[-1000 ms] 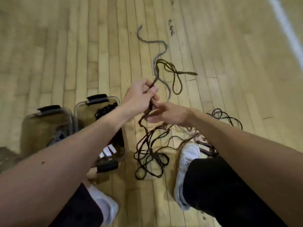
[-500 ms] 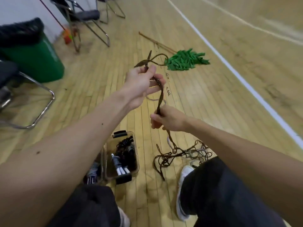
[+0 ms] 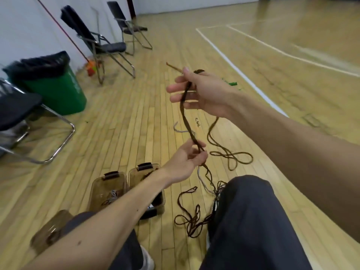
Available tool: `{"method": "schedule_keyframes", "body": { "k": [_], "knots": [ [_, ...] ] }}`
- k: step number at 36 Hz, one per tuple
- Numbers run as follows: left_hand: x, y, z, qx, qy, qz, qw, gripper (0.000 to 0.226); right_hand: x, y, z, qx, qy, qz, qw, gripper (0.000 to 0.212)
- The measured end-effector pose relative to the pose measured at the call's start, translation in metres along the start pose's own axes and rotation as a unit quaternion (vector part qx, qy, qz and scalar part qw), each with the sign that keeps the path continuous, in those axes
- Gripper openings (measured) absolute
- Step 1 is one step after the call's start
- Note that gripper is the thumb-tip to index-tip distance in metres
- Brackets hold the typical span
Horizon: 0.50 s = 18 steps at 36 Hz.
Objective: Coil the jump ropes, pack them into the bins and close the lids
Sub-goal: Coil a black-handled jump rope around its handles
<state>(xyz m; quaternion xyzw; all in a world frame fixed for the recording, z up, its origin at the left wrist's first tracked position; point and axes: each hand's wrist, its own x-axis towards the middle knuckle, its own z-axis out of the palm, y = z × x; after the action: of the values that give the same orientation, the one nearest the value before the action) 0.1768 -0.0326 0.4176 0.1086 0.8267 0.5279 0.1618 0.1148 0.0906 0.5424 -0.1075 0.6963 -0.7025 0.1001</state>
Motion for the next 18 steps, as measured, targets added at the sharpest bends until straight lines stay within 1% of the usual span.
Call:
{"method": "schedule_keyframes", "body": {
  "k": [2, 4, 5, 7, 8, 9, 10, 11, 12, 13, 14, 15, 17, 18],
  "knots": [
    [0.000, 0.002, 0.001, -0.010, 0.028, 0.004, 1.000, 0.008, 0.000, -0.001, -0.001, 0.040, 0.008, 0.004, 0.999, 0.034],
    [0.000, 0.011, -0.001, -0.043, 0.048, -0.013, 0.998, 0.011, -0.002, 0.002, -0.006, 0.043, 0.018, -0.008, 0.999, 0.041],
    [0.000, 0.017, -0.005, -0.055, 0.058, -0.019, 0.997, 0.011, -0.004, 0.009, -0.009, 0.011, 0.025, -0.015, 1.000, 0.049],
    [-0.004, 0.028, -0.015, -0.058, 0.086, -0.014, 0.995, 0.009, -0.014, 0.030, -0.014, -0.107, 0.014, -0.011, 0.994, 0.076],
    [-0.005, 0.033, -0.021, -0.062, 0.100, -0.005, 0.993, 0.009, -0.020, 0.044, -0.016, -0.158, -0.009, 0.001, 0.987, 0.093],
    [-0.007, 0.038, -0.027, -0.071, 0.113, 0.005, 0.991, 0.009, -0.027, 0.062, -0.019, -0.192, -0.040, 0.019, 0.980, 0.104],
    [-0.008, 0.042, -0.033, -0.087, 0.126, 0.014, 0.988, 0.012, -0.033, 0.080, -0.022, -0.217, -0.080, 0.042, 0.972, 0.105],
    [-0.007, 0.047, -0.039, -0.116, 0.138, 0.021, 0.983, 0.015, -0.040, 0.097, -0.023, -0.237, -0.125, 0.069, 0.961, 0.096],
    [-0.006, 0.051, -0.044, -0.159, 0.148, 0.026, 0.976, 0.019, -0.049, 0.112, -0.020, -0.255, -0.169, 0.101, 0.947, 0.082],
    [-0.004, 0.055, -0.049, -0.212, 0.155, 0.026, 0.965, 0.022, -0.056, 0.125, -0.015, -0.281, -0.198, 0.121, 0.931, 0.072],
    [-0.002, 0.059, -0.054, -0.264, 0.158, 0.023, 0.951, 0.025, -0.060, 0.138, -0.010, -0.308, -0.215, 0.123, 0.919, 0.062],
    [0.001, 0.063, -0.058, -0.308, 0.159, 0.019, 0.938, 0.027, -0.062, 0.150, -0.004, -0.323, -0.224, 0.113, 0.913, 0.050],
    [0.006, 0.068, -0.064, -0.373, 0.163, 0.015, 0.913, 0.031, -0.063, 0.159, 0.010, -0.320, -0.216, 0.095, 0.918, 0.027],
    [0.008, 0.070, -0.066, -0.393, 0.163, 0.017, 0.905, 0.033, -0.062, 0.157, 0.015, -0.309, -0.203, 0.089, 0.925, 0.024]
  ]
}}
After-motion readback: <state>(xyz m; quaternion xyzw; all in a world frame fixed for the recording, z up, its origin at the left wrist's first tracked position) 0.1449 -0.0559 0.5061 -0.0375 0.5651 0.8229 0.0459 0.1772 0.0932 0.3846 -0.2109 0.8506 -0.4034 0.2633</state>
